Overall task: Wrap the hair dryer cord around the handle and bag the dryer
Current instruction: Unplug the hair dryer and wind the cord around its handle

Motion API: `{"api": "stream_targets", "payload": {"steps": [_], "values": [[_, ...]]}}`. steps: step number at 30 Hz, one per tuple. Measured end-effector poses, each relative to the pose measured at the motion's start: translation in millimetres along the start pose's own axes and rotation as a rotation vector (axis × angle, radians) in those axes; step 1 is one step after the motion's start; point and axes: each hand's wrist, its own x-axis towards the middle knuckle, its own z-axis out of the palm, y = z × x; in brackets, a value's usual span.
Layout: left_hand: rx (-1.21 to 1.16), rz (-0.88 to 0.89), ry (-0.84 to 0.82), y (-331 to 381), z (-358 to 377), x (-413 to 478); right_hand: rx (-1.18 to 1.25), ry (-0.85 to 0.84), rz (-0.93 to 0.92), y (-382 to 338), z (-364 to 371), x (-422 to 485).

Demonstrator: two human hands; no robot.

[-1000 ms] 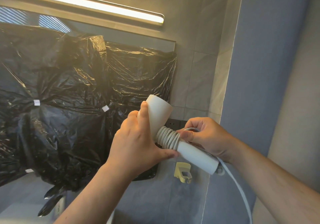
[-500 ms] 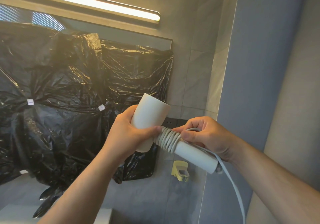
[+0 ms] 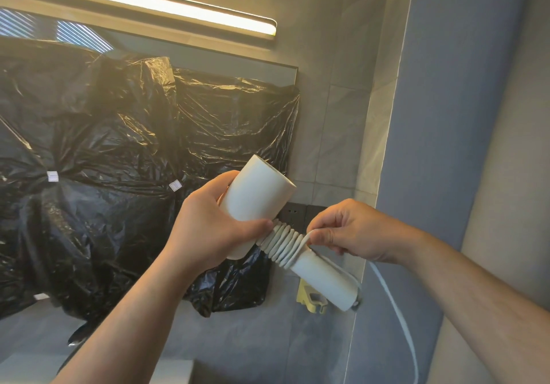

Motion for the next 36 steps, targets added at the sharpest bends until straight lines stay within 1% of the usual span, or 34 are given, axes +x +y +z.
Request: {"api": "stream_targets", "payload": {"steps": [3,5,7,10,14,16,18,19,20,21,23,28,30,33,36], "values": [[0.023,0.020,-0.013,1.2,-0.5,1.4,-0.040,-0.030,0.028,4.6,-1.8,1.6],[0.001,0.015,-0.003,-0.1,-0.4,2.2,-0.006,-0.034,0.048,7.4,-0.5,1.9],[-0.062,-0.010,0.005,-3.3,-0.4,3.3,0.076,-0.033,0.054,11.4,1.6,1.5],[-0.204,-0.062,0.002,-8.4,0.3,4.8,0.263,-0.059,0.053,20.0,7.0,0.6],[-0.331,-0.124,-0.009,-11.7,6.3,5.5,0.483,-0.027,0.082,24.9,14.8,10.5],[-0.379,-0.150,0.023,-13.0,11.0,5.6,0.691,-0.051,0.065,34.9,21.7,16.1],[-0.406,-0.170,0.067,-15.6,15.2,5.6,1.038,-0.107,-0.039,48.7,35.9,18.5],[-0.410,-0.180,0.085,-17.2,17.1,5.5,1.195,-0.082,-0.078,52.3,45.1,17.3],[-0.411,-0.189,0.100,-19.0,18.6,5.2,1.299,-0.020,-0.073,54.0,54.2,16.6],[-0.411,-0.198,0.114,-20.6,19.8,4.5,1.342,0.060,-0.042,54.3,62.3,16.8],[-0.412,-0.223,0.138,-23.0,21.7,2.4,1.319,0.203,0.022,50.1,75.7,19.8],[-0.401,-0.275,0.234,-30.2,26.5,0.4,1.184,0.474,0.118,38.0,98.4,29.4],[-0.383,-0.288,0.264,-33.0,27.7,0.4,1.158,0.552,0.149,35.7,106.1,34.0],[-0.346,-0.284,0.329,-39.4,28.7,2.0,0.987,0.555,0.174,30.7,115.3,35.5],[-0.251,-0.269,0.400,-43.2,28.5,3.1,0.683,0.507,0.188,26.4,124.7,32.7]]}}
